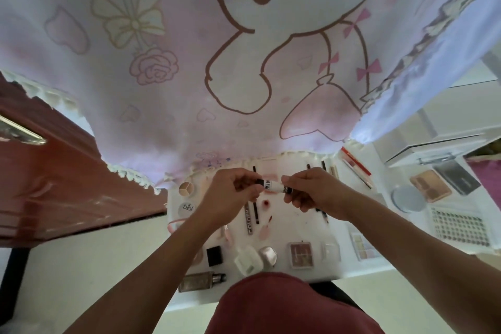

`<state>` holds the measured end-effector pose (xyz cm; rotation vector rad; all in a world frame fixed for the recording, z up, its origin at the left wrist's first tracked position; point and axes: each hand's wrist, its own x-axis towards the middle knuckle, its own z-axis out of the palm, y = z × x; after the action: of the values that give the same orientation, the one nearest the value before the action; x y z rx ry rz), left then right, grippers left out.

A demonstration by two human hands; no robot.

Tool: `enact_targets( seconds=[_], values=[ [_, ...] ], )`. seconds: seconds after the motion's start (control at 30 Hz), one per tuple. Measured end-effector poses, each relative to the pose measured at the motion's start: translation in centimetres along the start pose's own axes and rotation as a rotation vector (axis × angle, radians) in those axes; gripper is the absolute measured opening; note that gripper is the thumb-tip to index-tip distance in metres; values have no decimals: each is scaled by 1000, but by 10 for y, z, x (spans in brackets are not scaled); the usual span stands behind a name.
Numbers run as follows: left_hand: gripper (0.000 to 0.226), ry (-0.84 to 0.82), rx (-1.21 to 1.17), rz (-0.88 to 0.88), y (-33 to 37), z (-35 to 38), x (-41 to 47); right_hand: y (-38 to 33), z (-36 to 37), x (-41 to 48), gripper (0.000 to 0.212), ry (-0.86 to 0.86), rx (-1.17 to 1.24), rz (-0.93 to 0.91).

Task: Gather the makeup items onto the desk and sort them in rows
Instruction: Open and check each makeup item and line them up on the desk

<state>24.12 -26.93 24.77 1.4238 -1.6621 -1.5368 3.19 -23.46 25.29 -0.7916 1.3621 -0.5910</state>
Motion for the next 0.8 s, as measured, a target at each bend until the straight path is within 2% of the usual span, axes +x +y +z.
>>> enact_targets(
  seconds=[0.23, 0.47, 0.6, 0.73, 0.8],
  values=[
    [9, 39, -47, 7, 2, -12, -16, 10, 19, -1, 7, 75, 50, -178],
    [13, 52, -27, 20, -1, -25, -25, 4, 34, -6, 31, -17, 34, -103],
    [13, 55, -14, 23, -2, -28, -28, 5, 34, -5, 15, 9, 50, -156],
    [14, 34, 1, 15, -4, -28, -32, 6, 37, -7, 21, -39, 53, -104],
    [16, 12, -6, 11, -4, -26, -35, 10, 39, -9, 33, -58, 23, -48]
  ],
)
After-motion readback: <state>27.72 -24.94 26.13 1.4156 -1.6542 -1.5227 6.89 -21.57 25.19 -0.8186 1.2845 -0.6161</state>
